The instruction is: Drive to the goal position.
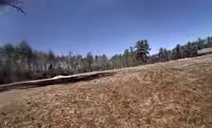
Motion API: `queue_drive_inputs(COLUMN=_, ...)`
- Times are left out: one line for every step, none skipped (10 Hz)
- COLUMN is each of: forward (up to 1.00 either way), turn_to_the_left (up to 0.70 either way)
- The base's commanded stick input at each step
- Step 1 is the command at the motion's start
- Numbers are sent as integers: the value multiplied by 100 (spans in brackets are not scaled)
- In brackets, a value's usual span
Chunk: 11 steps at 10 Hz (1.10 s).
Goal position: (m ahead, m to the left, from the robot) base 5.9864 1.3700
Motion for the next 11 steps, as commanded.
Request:
queue_drive_inputs(forward=70, turn_to_the_left=0)
queue_drive_inputs(forward=70, turn_to_the_left=0)
queue_drive_inputs(forward=70, turn_to_the_left=0)
queue_drive_inputs(forward=70, turn_to_the_left=0)
queue_drive_inputs(forward=70, turn_to_the_left=0)
queue_drive_inputs(forward=70, turn_to_the_left=0)
queue_drive_inputs(forward=70, turn_to_the_left=0)
queue_drive_inputs(forward=70, turn_to_the_left=0)
queue_drive_inputs(forward=70, turn_to_the_left=0)
queue_drive_inputs(forward=70, turn_to_the_left=32)
queue_drive_inputs(forward=70, turn_to_the_left=35)
